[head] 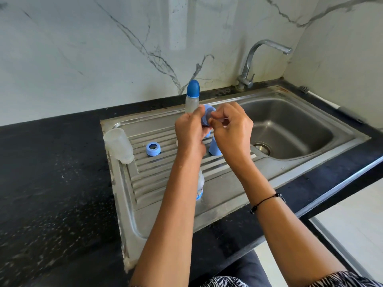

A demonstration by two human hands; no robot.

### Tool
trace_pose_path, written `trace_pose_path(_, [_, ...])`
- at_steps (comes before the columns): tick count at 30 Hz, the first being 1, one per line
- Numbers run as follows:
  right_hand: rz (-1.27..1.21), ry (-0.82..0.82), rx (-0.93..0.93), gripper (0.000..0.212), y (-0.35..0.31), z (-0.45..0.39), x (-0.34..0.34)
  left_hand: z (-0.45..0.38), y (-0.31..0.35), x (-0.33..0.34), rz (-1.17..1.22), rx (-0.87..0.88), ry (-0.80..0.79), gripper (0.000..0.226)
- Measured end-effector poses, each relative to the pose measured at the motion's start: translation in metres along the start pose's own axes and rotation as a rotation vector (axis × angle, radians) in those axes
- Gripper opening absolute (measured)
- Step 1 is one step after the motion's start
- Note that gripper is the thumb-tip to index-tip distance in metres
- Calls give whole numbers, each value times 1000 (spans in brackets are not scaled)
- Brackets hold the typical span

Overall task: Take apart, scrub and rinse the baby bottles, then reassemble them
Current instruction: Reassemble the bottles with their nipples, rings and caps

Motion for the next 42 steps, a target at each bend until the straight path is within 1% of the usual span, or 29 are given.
trace_pose_path(4, [-58, 37, 34, 11, 2, 3, -1, -2, -7, -1, 125, -70, -10, 15])
trace_pose_path(6, [-85, 44, 54, 12, 4, 4, 0, 0, -12, 1, 201, -109, -17, 24])
trace_pose_path(8, [-88, 15, 79, 14, 5, 3, 1, 0, -14, 1, 240, -127, -27, 28])
trace_pose_path(9, [-84, -32, 106, 15, 6, 3, 3, -1, -13, 1, 233, -131, -39, 25])
trace_pose_path(11, [-69, -156, 159, 20, 7, 2, 7, -3, -10, -1, 196, -131, -68, 15])
trace_pose_path(13, [-23, -234, 152, 26, 5, -1, 10, -5, -5, -2, 138, -106, -101, 12])
trace_pose_path(16, [62, -258, 92, 24, -4, -5, 11, -5, 1, -2, 42, -42, -100, 24])
trace_pose_path(17, [81, -274, 89, 24, -6, -5, 12, -6, 2, -3, 8, -23, -88, 23])
trace_pose_path(19, [115, -306, 86, 25, -8, -6, 14, -6, 6, -6, -53, 1, -85, 8])
trace_pose_path(21, [141, -302, 31, 21, -13, -7, 13, -7, 9, -6, -92, -4, -113, 2])
trace_pose_path(23, [131, -309, -34, 19, -16, -6, 13, -10, 12, -9, -240, 8, -120, 11])
trace_pose_path(25, [113, -341, -46, 16, -15, -4, 17, -11, 16, -12, -352, 52, -92, 20])
trace_pose_path(27, [49, -321, -10, 13, -12, -2, 18, -11, 20, -12, -323, 114, -50, 22])
trace_pose_path(30, [-58, -259, 86, 14, -7, -3, 17, -7, 24, -10, -269, 197, 11, 25])
trace_pose_path(34, [-143, -237, 170, 15, -5, -3, 13, -7, 20, -8, -169, 174, 13, 26])
trace_pose_path(36, [-135, -235, 171, 15, -6, -1, 14, -9, 17, -10, -147, 156, 19, 24])
trace_pose_path(38, [-109, -257, 168, 14, -5, 0, 17, -10, 14, -13, -137, 145, 24, 22])
trace_pose_path(41, [-64, -352, 175, 9, -4, 2, 24, -10, 11, -17, -138, 114, 11, 18])
trace_pose_path(42, [-26, -375, 163, 13, -5, 3, 25, -10, 9, -18, -138, 96, 5, 19])
Point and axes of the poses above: each hand's wrist, its own z-axis away from the middle knuckle, its own x-axis out of the palm, y = z × x, the point moved 7 cm from there along -z, towards the middle knuckle, and after that the axes turned 8 degrees about z, right-handed, at the moved point
